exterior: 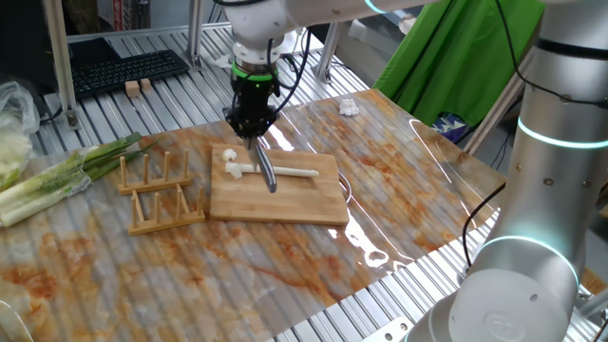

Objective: Chop the scallions

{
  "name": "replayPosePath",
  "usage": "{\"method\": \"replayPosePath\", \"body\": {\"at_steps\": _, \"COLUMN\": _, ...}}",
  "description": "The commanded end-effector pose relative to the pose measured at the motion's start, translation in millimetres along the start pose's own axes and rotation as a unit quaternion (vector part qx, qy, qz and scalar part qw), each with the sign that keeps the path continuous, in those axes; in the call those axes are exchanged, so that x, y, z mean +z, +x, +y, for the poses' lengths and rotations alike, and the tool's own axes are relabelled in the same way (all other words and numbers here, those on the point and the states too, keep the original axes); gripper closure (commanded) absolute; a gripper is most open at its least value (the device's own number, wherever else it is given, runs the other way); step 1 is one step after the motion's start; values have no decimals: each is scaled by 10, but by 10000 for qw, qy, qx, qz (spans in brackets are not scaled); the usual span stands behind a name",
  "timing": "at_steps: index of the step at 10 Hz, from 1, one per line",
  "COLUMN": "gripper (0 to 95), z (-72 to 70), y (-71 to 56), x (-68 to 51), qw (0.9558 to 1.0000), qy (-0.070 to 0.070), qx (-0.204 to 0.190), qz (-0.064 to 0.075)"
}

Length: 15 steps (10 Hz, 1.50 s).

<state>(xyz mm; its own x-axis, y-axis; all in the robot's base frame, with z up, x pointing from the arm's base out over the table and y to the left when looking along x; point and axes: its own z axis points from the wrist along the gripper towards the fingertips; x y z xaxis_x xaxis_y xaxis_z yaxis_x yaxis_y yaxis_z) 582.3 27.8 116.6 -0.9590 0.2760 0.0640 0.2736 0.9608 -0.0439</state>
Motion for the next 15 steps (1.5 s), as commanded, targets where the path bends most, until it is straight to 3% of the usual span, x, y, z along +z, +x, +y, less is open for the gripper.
{"method": "replayPosePath", "body": {"at_steps": 1, "gripper": 950, "z": 16, "y": -13, "x": 30, "qw": 10000, "qy": -5, "qx": 21, "qz": 3}}
{"method": "replayPosePath", "body": {"at_steps": 15, "gripper": 950, "z": 123, "y": -93, "x": 348, "qw": 9995, "qy": -116, "qx": 278, "qz": -60}}
